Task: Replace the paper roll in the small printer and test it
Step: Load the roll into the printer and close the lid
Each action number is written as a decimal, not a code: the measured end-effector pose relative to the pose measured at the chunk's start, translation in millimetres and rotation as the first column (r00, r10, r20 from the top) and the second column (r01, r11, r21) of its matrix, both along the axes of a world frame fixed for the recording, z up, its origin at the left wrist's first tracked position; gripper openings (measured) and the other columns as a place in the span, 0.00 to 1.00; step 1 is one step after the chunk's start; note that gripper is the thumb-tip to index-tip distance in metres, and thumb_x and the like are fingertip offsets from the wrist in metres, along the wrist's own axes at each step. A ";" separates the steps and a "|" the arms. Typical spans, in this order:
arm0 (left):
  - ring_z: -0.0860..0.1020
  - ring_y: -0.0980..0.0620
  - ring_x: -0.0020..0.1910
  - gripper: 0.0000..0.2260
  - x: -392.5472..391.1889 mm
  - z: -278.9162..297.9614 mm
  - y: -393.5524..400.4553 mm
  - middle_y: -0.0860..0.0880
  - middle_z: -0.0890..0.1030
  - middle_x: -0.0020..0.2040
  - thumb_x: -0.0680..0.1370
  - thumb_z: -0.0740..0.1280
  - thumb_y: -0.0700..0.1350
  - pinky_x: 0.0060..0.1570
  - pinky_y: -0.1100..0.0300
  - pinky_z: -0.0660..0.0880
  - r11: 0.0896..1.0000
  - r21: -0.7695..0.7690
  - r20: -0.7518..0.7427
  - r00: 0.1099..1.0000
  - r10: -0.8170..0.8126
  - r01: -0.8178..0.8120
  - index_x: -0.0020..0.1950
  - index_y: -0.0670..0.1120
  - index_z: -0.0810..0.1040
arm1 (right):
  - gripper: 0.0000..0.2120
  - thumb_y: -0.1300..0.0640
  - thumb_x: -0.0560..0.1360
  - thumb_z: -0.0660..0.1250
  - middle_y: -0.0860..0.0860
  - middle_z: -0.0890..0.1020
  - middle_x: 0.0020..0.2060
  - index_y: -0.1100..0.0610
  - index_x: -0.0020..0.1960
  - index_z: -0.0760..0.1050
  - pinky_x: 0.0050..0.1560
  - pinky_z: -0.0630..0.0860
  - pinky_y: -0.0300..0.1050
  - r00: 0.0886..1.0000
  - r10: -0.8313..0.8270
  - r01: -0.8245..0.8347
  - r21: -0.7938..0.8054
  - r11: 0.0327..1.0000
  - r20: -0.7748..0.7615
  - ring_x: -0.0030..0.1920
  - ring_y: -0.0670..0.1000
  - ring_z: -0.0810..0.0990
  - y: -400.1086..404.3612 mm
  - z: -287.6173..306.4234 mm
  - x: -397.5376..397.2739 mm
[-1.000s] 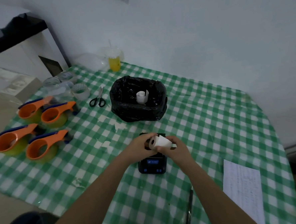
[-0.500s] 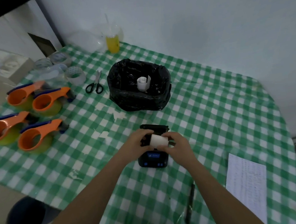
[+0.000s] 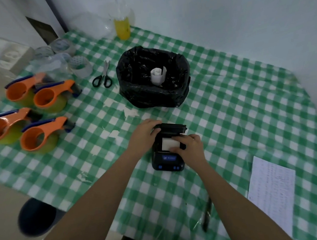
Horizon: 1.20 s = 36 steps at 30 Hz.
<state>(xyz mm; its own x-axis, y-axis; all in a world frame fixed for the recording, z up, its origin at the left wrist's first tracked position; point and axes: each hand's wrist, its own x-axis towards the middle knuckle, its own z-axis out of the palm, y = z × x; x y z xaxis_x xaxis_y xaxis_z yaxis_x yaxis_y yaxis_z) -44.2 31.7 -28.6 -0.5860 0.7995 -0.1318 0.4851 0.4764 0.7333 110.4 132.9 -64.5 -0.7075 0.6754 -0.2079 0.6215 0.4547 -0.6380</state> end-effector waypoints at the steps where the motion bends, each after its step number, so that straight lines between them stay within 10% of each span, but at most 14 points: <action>1: 0.77 0.46 0.53 0.12 -0.3 0.7 1.6 0.43 0.79 0.56 0.77 0.64 0.41 0.55 0.54 0.74 1.000 -0.002 0.002 1.000 0.014 -0.014 0.60 0.44 0.76 | 0.19 0.47 0.67 0.73 0.48 0.81 0.57 0.47 0.57 0.78 0.60 0.65 0.51 0.999 0.025 -0.025 0.014 1.000 0.024 0.58 0.57 0.67 0.6 -0.2 -0.4; 8: 0.78 0.45 0.52 0.11 0.4 1.9 8.3 0.43 0.79 0.55 0.77 0.62 0.42 0.52 0.54 0.74 0.998 -0.034 -0.003 0.998 0.056 -0.056 0.58 0.45 0.78 | 0.14 0.52 0.76 0.63 0.50 0.76 0.61 0.46 0.61 0.75 0.60 0.65 0.54 0.992 0.081 -0.095 0.152 0.984 0.097 0.61 0.60 0.67 -11.9 -3.6 4.5; 16: 0.77 0.45 0.54 0.10 0.5 5.0 11.7 0.44 0.78 0.57 0.78 0.62 0.42 0.55 0.51 0.74 0.992 -0.088 0.026 0.996 0.088 -0.086 0.58 0.47 0.77 | 0.04 0.62 0.64 0.76 0.52 0.83 0.39 0.56 0.38 0.82 0.42 0.77 0.48 0.984 0.176 -0.171 0.456 0.874 0.031 0.42 0.58 0.80 -20.3 8.6 5.5; 28: 0.76 0.46 0.52 0.08 2.7 13.8 11.0 0.44 0.79 0.52 0.77 0.63 0.42 0.51 0.50 0.75 0.991 -0.122 -0.060 0.997 0.048 -0.056 0.53 0.46 0.79 | 0.12 0.60 0.57 0.77 0.49 0.82 0.36 0.54 0.38 0.78 0.34 0.78 0.39 0.817 0.429 -0.577 0.538 0.614 0.385 0.36 0.50 0.80 -16.7 29.6 0.5; 36: 0.76 0.46 0.52 0.07 13.6 13.3 -9.2 0.44 0.79 0.53 0.75 0.66 0.40 0.52 0.50 0.75 0.992 -0.128 -0.057 0.998 -0.014 0.006 0.52 0.45 0.79 | 0.12 0.59 0.56 0.78 0.48 0.81 0.30 0.54 0.37 0.80 0.36 0.76 0.38 0.795 0.506 -0.595 0.591 0.544 0.334 0.32 0.49 0.78 -20.9 36.7 4.8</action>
<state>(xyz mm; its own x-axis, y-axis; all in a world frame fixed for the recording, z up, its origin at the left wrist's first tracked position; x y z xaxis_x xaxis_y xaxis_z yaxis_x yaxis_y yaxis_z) -30.6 22.5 -15.3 -0.5878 0.7840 -0.1995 0.5301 0.5595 0.6372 115.2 112.0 -27.8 -0.9888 0.1486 0.0103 0.1487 0.9888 0.0085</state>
